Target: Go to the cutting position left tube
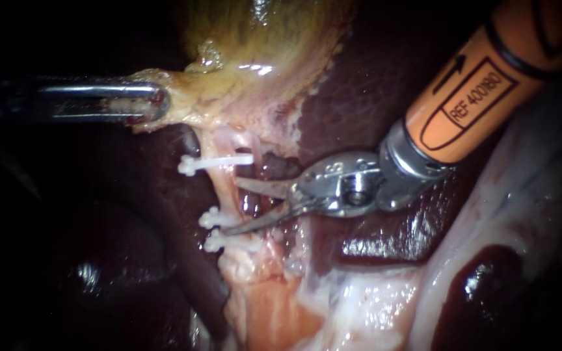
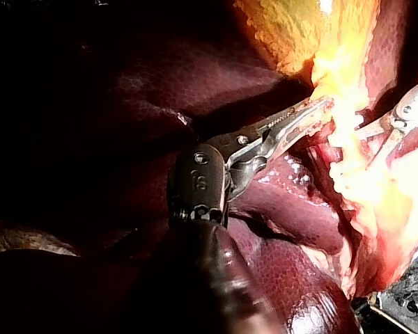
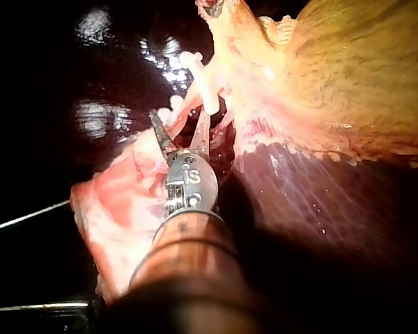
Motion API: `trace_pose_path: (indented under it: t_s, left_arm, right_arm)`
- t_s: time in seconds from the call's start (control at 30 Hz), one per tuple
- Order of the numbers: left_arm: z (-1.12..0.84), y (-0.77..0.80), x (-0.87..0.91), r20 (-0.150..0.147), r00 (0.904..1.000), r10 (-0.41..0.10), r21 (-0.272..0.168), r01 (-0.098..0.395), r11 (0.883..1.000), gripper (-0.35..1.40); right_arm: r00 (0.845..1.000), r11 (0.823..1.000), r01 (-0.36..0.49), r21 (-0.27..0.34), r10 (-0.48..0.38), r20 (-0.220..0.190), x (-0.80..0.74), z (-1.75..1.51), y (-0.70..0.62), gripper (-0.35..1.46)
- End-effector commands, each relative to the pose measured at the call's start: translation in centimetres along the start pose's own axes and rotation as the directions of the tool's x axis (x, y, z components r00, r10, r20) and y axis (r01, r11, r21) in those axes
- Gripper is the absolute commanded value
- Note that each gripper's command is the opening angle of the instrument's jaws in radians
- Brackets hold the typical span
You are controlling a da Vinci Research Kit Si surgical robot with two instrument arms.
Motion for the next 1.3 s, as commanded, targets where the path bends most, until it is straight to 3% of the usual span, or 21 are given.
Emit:
trace_pose_path:
  t_s: [0.03,0.3,0.5,0.67,0.97,1.13,1.3]
  left_arm:
    - [0.0,0.0,0.0,0.0,1.0,0.0,0.0,0.0,1.0,-0.35]
    - [0.01,0.0,0.0,0.0,1.0,0.0,0.001,0.0,1.0,-0.35]
    - [0.02,0.0,-0.01,-0.001,1.0,0.0,0.002,0.0,1.0,-0.35]
    - [0.02,0.01,-0.01,-0.001,1.0,0.0,0.002,0.0,1.0,-0.35]
    - [0.02,0.0,-0.01,-0.001,1.0,0.001,0.002,-0.001,1.0,-0.35]
    - [0.01,0.0,-0.01,-0.001,1.0,0.001,0.002,-0.001,1.0,-0.35]
    - [0.01,0.01,-0.01,-0.001,1.0,0.0,0.002,0.0,1.0,-0.35]
  right_arm:
    - [1.0,1.0,-0.007,0.0,0.007,-0.006,0.01,0.04,0.03,1.43]
    - [0.996,0.998,-0.046,0.048,0.05,-0.08,0.15,0.32,0.19,1.43]
    - [0.986,0.992,-0.075,0.098,0.088,-0.138,0.3,0.47,0.21,1.43]
    - [0.974,0.981,-0.098,0.167,0.129,-0.184,0.4,0.46,0.1,1.43]
    - [0.954,0.937,-0.112,0.33,0.194,-0.227,0.66,0.35,-0.29,1.43]
    - [0.944,0.928,-0.108,0.357,0.208,-0.255,0.79,0.27,-0.38,1.43]
    - [0.944,0.927,-0.109,0.358,0.209,-0.255,0.78,0.24,-0.36,1.43]
